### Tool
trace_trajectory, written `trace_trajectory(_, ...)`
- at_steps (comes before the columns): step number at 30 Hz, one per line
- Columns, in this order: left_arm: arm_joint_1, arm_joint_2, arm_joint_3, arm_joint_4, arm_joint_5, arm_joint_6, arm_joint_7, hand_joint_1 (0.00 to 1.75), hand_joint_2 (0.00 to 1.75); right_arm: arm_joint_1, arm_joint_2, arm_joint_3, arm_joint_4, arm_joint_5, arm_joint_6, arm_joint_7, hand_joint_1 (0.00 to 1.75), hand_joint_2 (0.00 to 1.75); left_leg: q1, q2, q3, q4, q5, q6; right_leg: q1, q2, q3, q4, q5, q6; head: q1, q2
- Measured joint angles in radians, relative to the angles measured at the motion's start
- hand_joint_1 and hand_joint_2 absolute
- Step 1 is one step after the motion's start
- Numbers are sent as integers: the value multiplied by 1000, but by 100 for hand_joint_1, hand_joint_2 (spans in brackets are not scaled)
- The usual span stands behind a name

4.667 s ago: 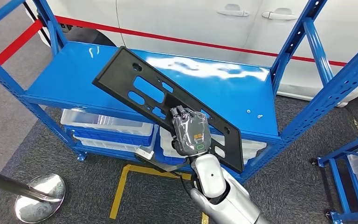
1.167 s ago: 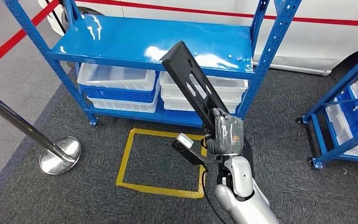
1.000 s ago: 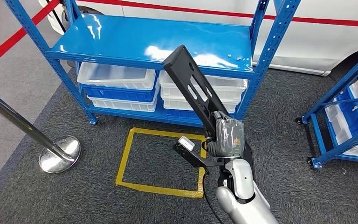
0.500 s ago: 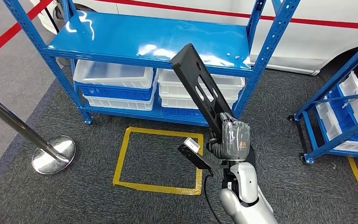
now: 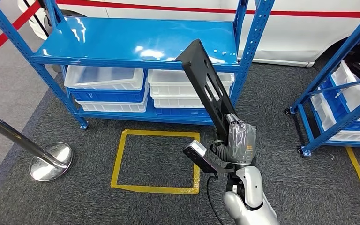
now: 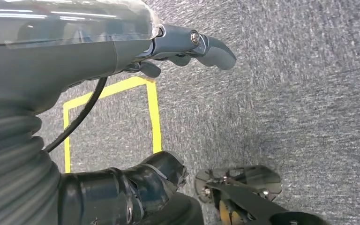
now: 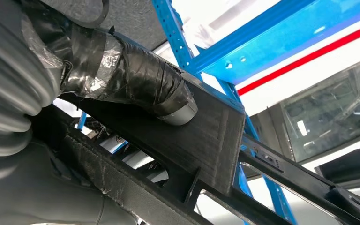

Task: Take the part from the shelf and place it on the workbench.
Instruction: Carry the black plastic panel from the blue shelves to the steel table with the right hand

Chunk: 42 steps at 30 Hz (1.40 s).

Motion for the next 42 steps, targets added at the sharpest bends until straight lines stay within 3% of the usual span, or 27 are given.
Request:
trace_trajectory(2,0,0,0,0,0,0,0,0,175,6,0,-4,-9,-6,-17,-11,175,175,4,-25,68,-140,57,4,1,14,-3,8,-3,6,0,0)
trace_trajectory(4,0,1,0,0,0,1,0,0,175,9,0,-8,-18,-11,-30,-17,175,175,5,-46,100,-207,69,8,1,27,-11,13,-2,16,0,0)
trace_trajectory(6,0,1,0,0,1,1,0,0,175,17,0,-11,-26,-15,-36,-20,175,175,4,-39,102,-213,70,15,1,39,-17,12,3,28,0,0)
trace_trajectory(8,-1,0,0,0,2,1,0,0,175,25,-1,-15,-32,-18,-38,-24,175,175,8,-24,105,-225,77,27,1,34,-27,29,-11,38,2,0)
trace_trajectory(9,-2,0,0,0,2,1,0,0,175,27,-1,-18,-35,-20,-39,-27,175,175,10,-15,106,-231,81,33,1,23,-43,63,-33,43,4,0)
trace_trajectory(12,0,0,0,0,4,2,0,0,175,37,-2,-26,-38,-29,-42,-32,175,175,8,10,103,-232,84,39,-4,-8,-127,244,-119,55,7,0)
trace_trajectory(13,2,0,0,0,5,2,0,0,175,44,-2,-29,-38,-34,-43,-35,175,175,8,18,102,-230,83,39,-6,-11,-143,278,-125,57,7,0)
trace_trajectory(14,2,0,0,0,6,3,0,0,175,51,-2,-32,-39,-39,-46,-40,175,175,8,26,101,-229,83,39,-8,-13,-139,274,-112,59,7,0)
trace_trajectory(15,3,0,0,0,6,4,0,0,175,58,-3,-35,-42,-43,-51,-48,175,175,8,34,101,-227,81,38,-9,-19,-116,230,-82,58,7,0)
trace_trajectory(17,2,0,0,0,6,5,-1,0,175,69,-3,-42,-53,-50,-66,-70,175,175,5,47,103,-224,78,32,-5,-50,-44,92,-24,53,7,0)
trace_trajectory(19,3,0,0,0,5,7,-2,0,175,80,0,-53,-72,-54,-80,-104,175,175,0,58,103,-221,75,23,3,-71,-10,16,-6,43,6,0)
trace_trajectory(21,3,0,0,0,4,8,-3,0,175,99,7,-74,-93,-61,-87,-147,175,175,-3,71,106,-223,75,12,6,-60,-13,9,-5,31,6,0)
trace_trajectory(23,2,0,0,0,4,8,-4,0,175,120,18,-97,-113,-75,-91,-184,175,175,0,60,103,-209,59,0,2,-45,-10,3,1,18,6,0)
trace_trajectory(25,4,0,1,0,3,9,-5,0,175,132,31,-115,-129,-85,-93,-204,175,175,3,25,71,-129,3,-7,-2,-31,-9,-2,8,5,6,0)
trace_trajectory(27,6,0,1,0,3,9,-5,0,175,140,39,-128,-138,-87,-93,-212,175,175,3,6,12,6,-61,-9,0,-13,-13,-1,10,-1,6,0)
trace_trajectory(28,7,0,2,0,3,9,-5,0,175,146,42,-134,-140,-87,-93,-216,175,175,3,3,-9,53,-74,-9,2,-2,-14,0,11,-2,6,0)
trace_trajectory(29,8,0,2,0,4,9,-5,0,175,153,44,-140,-143,-89,-93,-222,175,175,3,3,-13,63,-65,-8,2,9,-14,1,11,-2,6,0)
trace_trajectory(30,8,0,2,0,4,9,-5,0,175,159,47,-146,-146,-93,-93,-231,175,175,3,1,2,32,-39,-6,3,20,-14,3,11,-2,6,0)
trace_trajectory(31,8,0,2,0,5,9,-6,0,175,165,52,-153,-150,-100,-93,-245,175,175,3,-8,32,-32,-1,-2,3,31,-14,5,10,-2,6,0)
trace_trajectory(32,8,1,3,0,5,9,-6,0,175,171,58,-161,-156,-109,-94,-260,175,175,4,-31,64,-101,29,3,3,41,-16,8,10,0,6,0)
trace_trajectory(34,9,2,5,0,6,10,-7,0,175,183,69,-178,-171,-126,-94,-292,175,175,4,-71,108,-200,59,10,1,60,-24,15,10,9,6,0)
trace_trajectory(35,9,3,7,0,6,10,-9,0,175,192,75,-187,-178,-137,-95,-308,175,175,3,-80,114,-214,57,12,-1,68,-29,16,12,15,6,0)
trace_trajectory(37,9,3,10,0,8,12,-12,0,175,214,82,-206,-197,-171,-95,-338,175,175,3,-64,117,-223,61,17,-5,80,-35,17,15,28,5,0)
trace_trajectory(39,9,4,12,0,11,13,-15,0,175,237,86,-226,-218,-210,-95,-366,175,175,8,-42,123,-236,68,29,-2,53,-50,47,-7,39,8,0)
trace_trajectory(41,10,4,14,0,16,15,-17,0,175,254,88,-241,-238,-240,-95,-385,175,175,9,-19,126,-243,70,37,-2,8,-99,149,-65,47,12,0)
trace_trajectory(42,11,4,16,0,18,15,-17,0,175,263,89,-247,-245,-250,-95,-390,175,175,8,-6,126,-243,69,39,-4,-3,-130,214,-95,51,12,0)
